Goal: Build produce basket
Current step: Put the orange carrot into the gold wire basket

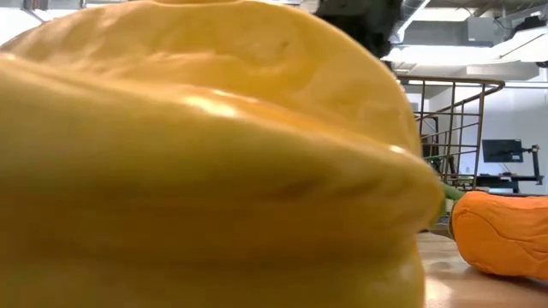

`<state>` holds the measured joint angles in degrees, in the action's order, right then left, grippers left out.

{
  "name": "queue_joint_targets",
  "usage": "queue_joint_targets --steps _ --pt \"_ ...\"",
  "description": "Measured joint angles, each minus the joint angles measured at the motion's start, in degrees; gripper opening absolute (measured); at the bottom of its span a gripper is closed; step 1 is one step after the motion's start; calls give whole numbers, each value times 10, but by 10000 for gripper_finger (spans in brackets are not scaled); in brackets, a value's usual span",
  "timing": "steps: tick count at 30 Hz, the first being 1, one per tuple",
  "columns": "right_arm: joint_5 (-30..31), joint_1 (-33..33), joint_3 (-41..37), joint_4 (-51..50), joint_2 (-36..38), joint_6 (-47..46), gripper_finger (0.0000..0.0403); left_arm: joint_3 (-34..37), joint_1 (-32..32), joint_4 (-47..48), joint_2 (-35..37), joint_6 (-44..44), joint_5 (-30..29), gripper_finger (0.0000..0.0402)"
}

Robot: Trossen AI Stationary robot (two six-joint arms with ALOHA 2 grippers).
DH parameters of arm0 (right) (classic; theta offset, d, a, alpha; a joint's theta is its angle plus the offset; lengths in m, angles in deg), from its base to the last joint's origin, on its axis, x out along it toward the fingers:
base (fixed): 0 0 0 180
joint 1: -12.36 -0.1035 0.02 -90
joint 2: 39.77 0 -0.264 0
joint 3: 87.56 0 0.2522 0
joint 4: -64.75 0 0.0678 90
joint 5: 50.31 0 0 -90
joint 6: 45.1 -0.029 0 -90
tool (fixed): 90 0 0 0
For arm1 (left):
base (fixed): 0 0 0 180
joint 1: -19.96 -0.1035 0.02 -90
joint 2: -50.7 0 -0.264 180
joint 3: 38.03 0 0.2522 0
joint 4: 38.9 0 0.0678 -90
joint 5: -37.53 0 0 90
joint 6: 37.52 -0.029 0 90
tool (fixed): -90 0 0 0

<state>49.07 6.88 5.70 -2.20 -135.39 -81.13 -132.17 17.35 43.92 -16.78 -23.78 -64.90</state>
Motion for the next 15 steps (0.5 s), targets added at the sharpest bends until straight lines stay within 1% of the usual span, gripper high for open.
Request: queue_joint_targets --steps 4,9,13,15 --pt "28 -8 0 -52 40 -25 260 0 0 0 0 0 0 112" --pt "57 -17 0 -56 74 -27 260 0 0 0 0 0 0 112" --pt "57 -17 0 -67 79 3 260 0 0 0 0 0 0 112" --pt "57 -17 0 -71 79 3 260 0 0 0 0 0 0 112"
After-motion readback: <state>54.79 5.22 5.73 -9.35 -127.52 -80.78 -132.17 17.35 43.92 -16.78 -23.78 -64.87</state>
